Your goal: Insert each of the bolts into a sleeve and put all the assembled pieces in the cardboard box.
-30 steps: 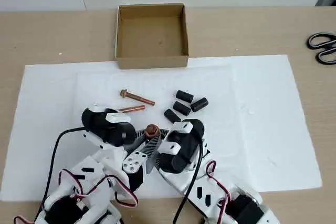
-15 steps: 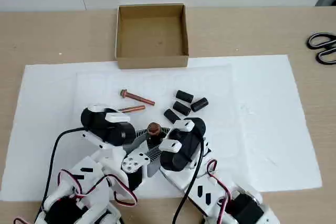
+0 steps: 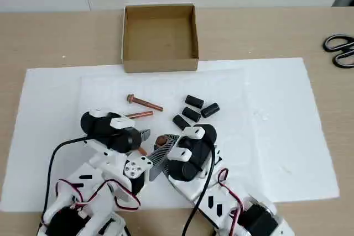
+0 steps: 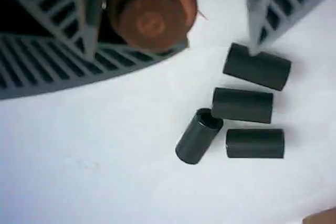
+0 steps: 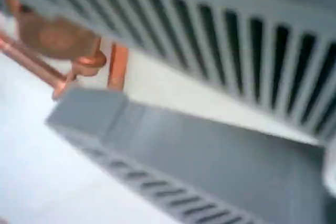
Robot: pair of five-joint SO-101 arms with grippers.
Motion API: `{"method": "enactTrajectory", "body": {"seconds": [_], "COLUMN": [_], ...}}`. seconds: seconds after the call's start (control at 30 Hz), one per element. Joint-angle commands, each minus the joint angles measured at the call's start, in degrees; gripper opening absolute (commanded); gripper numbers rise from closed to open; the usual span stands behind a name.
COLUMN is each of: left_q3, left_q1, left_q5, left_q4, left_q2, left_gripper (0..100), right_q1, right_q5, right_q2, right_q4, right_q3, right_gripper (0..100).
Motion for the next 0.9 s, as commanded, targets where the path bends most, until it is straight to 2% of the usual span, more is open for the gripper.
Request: {"method": "enactTrajectory", "body": {"seconds": [0.0, 0.13, 0.23, 0.37, 0.57, 0.73, 0.87], "left_q3": [-3.74, -5.85, -7.25, -7.43, -1.45, 0.57, -2.95], "left_q1": [-0.88, -5.89, -13.45, -21.63, -26.64, -32.18, -34.2], "left_q5": [1.49, 2.9, 2.73, 2.2, 0.53, 0.26, 0.26], "left_q4": [0.09, -1.05, -4.75, -7.12, -7.12, -7.21, -7.03], "left_q2": [0.44, 0.53, 0.53, 0.53, 0.53, 0.7, 6.33], "left_gripper": [18, 14, 1, 0, 1, 1, 1], "right_q1": [-0.13, 2.15, 7.6, 13.41, 20.35, 29.23, 32.04], "right_q5": [-0.53, -0.53, -0.62, -0.62, -0.97, -6.51, -6.77], "right_q2": [-0.4, -0.31, -0.75, -0.31, -0.31, -0.13, -0.13], "right_q4": [-0.04, 0.04, -0.4, -0.22, 0.04, 0.13, 6.64], "right_q3": [-3.52, -0.53, 3.08, 4.4, 6.68, 3.43, 1.41], "right_gripper": [0.2, 0.2, 0.2, 0.2, 0.2, 0.2, 0.2]}}
